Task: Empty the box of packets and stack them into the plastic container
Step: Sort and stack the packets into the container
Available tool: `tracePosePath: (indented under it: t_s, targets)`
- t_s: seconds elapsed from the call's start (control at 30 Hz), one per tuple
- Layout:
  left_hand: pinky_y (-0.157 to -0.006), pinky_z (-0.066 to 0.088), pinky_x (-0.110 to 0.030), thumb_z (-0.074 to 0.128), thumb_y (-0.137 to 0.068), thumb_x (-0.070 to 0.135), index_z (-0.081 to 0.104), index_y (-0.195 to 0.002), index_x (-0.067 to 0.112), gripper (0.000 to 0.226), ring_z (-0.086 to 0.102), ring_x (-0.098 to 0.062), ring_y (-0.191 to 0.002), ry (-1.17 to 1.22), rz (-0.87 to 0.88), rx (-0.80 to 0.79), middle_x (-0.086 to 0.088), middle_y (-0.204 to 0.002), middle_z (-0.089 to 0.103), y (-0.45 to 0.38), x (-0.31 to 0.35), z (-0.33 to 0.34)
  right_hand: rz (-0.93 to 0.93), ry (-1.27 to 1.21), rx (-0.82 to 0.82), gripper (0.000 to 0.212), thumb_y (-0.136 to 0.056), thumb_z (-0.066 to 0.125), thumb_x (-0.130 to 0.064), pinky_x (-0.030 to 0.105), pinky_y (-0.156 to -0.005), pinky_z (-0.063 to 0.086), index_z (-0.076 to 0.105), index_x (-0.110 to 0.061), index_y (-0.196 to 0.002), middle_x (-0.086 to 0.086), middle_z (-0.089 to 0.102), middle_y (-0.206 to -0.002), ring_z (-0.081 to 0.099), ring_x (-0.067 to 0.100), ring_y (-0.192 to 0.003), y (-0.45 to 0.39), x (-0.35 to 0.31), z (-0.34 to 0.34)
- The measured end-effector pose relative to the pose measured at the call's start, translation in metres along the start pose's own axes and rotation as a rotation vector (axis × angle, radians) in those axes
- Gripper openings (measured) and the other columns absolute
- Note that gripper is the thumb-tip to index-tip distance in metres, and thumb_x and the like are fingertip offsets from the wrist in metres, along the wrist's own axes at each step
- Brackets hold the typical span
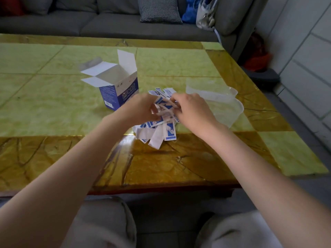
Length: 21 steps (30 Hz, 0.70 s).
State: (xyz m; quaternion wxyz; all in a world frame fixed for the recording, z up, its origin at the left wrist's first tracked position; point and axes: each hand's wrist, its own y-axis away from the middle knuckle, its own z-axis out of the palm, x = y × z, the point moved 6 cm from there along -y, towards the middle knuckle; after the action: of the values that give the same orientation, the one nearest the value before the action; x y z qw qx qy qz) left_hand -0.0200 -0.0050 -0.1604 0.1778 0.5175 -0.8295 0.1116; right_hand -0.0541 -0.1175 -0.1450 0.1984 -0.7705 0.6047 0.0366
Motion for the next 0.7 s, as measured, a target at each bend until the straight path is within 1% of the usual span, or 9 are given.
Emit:
tracePosePath:
  t_s: [0.03, 0.1, 0.2, 0.3, 0.37, 0.47, 0.57, 0.63, 0.7]
  targets:
    - [-0.068, 0.042, -0.021, 0.069, -0.08, 0.022, 0.061, -0.101, 0.01, 0.026, 0.054, -0.011, -0.074, -0.009, -0.006, -0.03, -0.001, -0.091, 0.067, 0.002, -0.003, 0.002, -0.001, -0.004, -0.011, 0.013, -0.089, 0.053, -0.008, 0.031, -0.059, 0.045, 0.064, -0.008, -0.098, 0.007, 0.062, -0.08, 0.057, 0.025, -0.069, 0.005, 0.002, 0.0]
    - [-0.072, 0.04, -0.021, 0.07, -0.079, 0.021, 0.062, -0.108, 0.014, 0.031, 0.056, -0.012, -0.08, 0.004, -0.032, -0.07, -0.001, -0.093, 0.066, 0.009, -0.011, 0.006, 0.009, -0.004, -0.037, 0.012, -0.09, 0.055, -0.01, 0.027, -0.058, 0.044, 0.065, -0.008, -0.096, 0.003, 0.06, -0.077, 0.055, 0.021, -0.063, 0.015, 0.006, 0.0]
    - [-0.063, 0.038, -0.018, 0.07, -0.079, 0.018, 0.066, -0.099, 0.013, 0.021, 0.053, -0.011, -0.075, 0.02, -0.055, -0.054, -0.002, -0.089, 0.063, 0.016, -0.015, 0.004, 0.026, 0.05, -0.102, 0.013, -0.091, 0.055, -0.015, 0.03, -0.065, 0.051, 0.065, -0.009, -0.097, 0.005, 0.063, -0.082, 0.059, 0.022, -0.065, 0.029, 0.012, 0.006]
    - [-0.058, 0.038, -0.012, 0.067, -0.081, 0.016, 0.067, -0.097, 0.013, 0.016, 0.051, -0.005, -0.068, 0.066, -0.026, 0.03, 0.0, -0.086, 0.061, 0.02, -0.007, 0.0, 0.008, 0.12, -0.078, 0.014, -0.093, 0.052, -0.016, 0.034, -0.072, 0.053, 0.065, -0.012, -0.097, 0.006, 0.066, -0.09, 0.063, 0.024, -0.08, 0.035, 0.01, 0.009]
    - [-0.068, 0.042, -0.016, 0.066, -0.081, 0.017, 0.062, -0.108, 0.015, 0.027, 0.055, -0.01, -0.078, 0.06, -0.017, 0.035, 0.0, -0.094, 0.062, 0.023, 0.0, 0.005, -0.014, 0.142, -0.111, 0.013, -0.093, 0.052, -0.016, 0.037, -0.075, 0.053, 0.064, -0.012, -0.098, 0.005, 0.065, -0.093, 0.062, 0.023, -0.084, 0.031, 0.005, 0.014]
    - [-0.083, 0.045, -0.028, 0.067, -0.08, 0.024, 0.049, -0.123, 0.017, 0.047, 0.054, -0.017, -0.096, -0.086, -0.023, -0.033, -0.005, -0.118, 0.055, 0.025, 0.005, 0.025, 0.0, 0.122, -0.255, 0.011, -0.09, 0.054, -0.014, 0.039, -0.075, 0.052, 0.062, -0.01, -0.097, 0.006, 0.06, -0.092, 0.06, 0.024, -0.083, 0.026, -0.002, 0.023]
    - [-0.09, 0.043, -0.032, 0.069, -0.076, 0.036, 0.045, -0.124, 0.016, 0.057, 0.05, -0.024, -0.108, -0.21, -0.035, -0.042, -0.008, -0.123, 0.048, 0.025, 0.003, 0.033, 0.026, 0.09, -0.357, 0.01, -0.089, 0.055, -0.012, 0.034, -0.069, 0.051, 0.062, -0.006, -0.094, 0.005, 0.059, -0.089, 0.055, 0.018, -0.066, 0.027, 0.0, 0.025]
    - [-0.096, 0.04, -0.036, 0.07, -0.073, 0.04, 0.041, -0.128, 0.013, 0.068, 0.046, -0.028, -0.115, -0.231, -0.053, -0.069, -0.011, -0.127, 0.042, 0.024, 0.001, 0.038, 0.032, 0.076, -0.379, 0.008, -0.088, 0.057, -0.01, 0.03, -0.063, 0.048, 0.064, -0.007, -0.091, 0.002, 0.057, -0.083, 0.058, 0.015, -0.064, 0.028, 0.002, 0.024]
    - [-0.103, 0.038, -0.041, 0.069, -0.074, 0.041, 0.033, -0.136, 0.012, 0.077, 0.04, -0.032, -0.123, -0.252, -0.05, -0.082, -0.014, -0.132, 0.037, 0.022, 0.003, 0.042, 0.029, 0.08, -0.385, 0.007, -0.086, 0.058, -0.009, 0.029, -0.063, 0.045, 0.063, -0.008, -0.091, 0.002, 0.056, -0.086, 0.053, 0.011, -0.062, 0.028, 0.003, 0.025]
